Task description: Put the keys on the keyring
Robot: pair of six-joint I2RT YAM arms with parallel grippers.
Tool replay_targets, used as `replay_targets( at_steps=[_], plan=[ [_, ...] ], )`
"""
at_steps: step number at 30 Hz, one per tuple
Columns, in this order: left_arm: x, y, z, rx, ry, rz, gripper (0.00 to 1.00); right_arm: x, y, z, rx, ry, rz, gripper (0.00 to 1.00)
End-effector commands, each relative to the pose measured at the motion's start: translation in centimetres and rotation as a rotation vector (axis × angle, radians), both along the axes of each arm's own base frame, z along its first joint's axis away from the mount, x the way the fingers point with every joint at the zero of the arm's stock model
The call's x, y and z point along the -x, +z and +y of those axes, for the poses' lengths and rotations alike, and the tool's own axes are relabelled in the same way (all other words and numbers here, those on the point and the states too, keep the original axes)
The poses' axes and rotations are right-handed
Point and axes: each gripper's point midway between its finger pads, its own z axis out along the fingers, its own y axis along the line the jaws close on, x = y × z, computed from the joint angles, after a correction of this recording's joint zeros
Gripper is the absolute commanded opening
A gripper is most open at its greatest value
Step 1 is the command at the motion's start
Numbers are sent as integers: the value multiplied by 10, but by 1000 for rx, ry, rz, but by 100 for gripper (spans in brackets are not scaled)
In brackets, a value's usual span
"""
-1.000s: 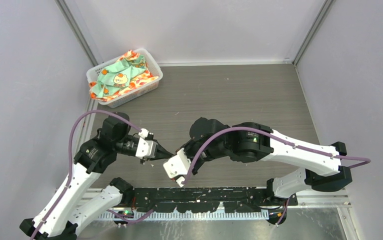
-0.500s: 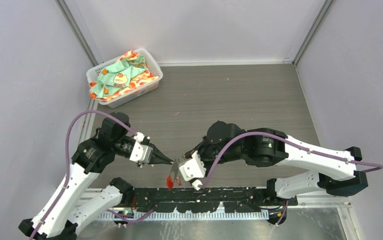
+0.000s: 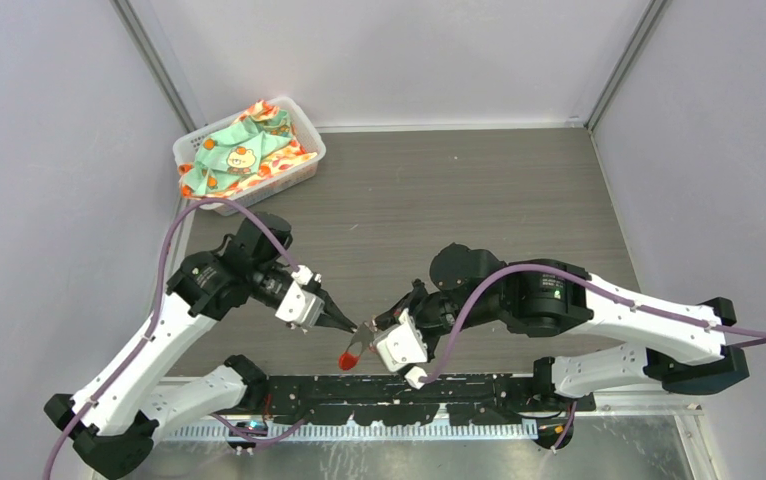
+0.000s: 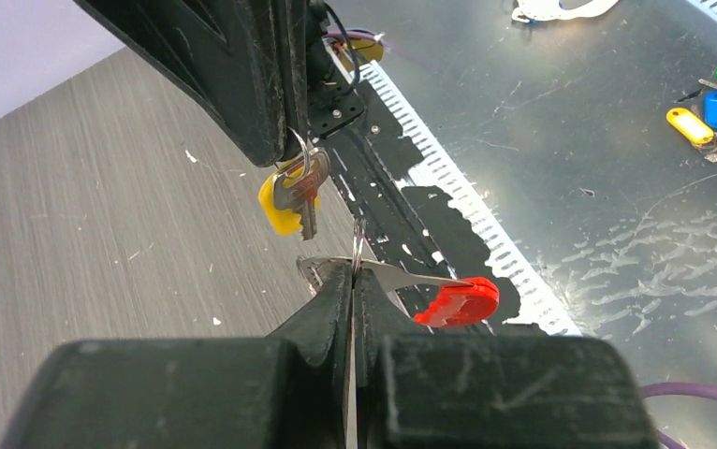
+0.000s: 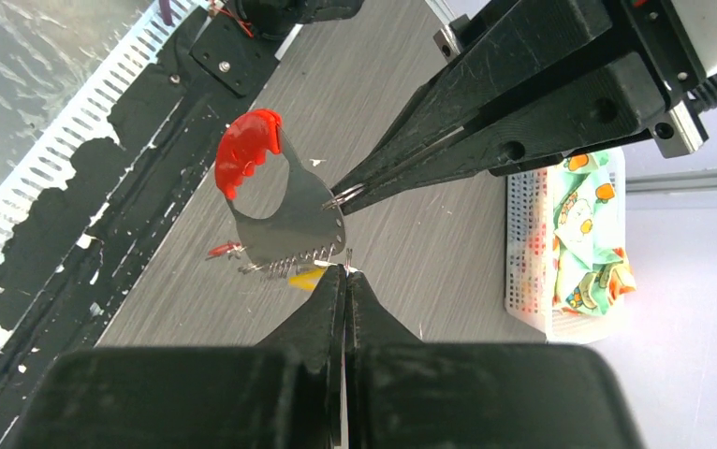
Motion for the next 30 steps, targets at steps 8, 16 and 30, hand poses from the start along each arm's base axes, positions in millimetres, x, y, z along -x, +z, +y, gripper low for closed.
replay_targets(
  at_steps=[8,16,30],
  plan=[
    [7,14,-4,3,-66,-68,0,9,8,0,-43,46,12,1],
    [1,18,-10,-12,-24,-16,0,12,2,4,-28,58,27,1],
    [4,16,-9,-18,-25,-32,0,7,-2,13,-6,44,-13,1]
  ],
)
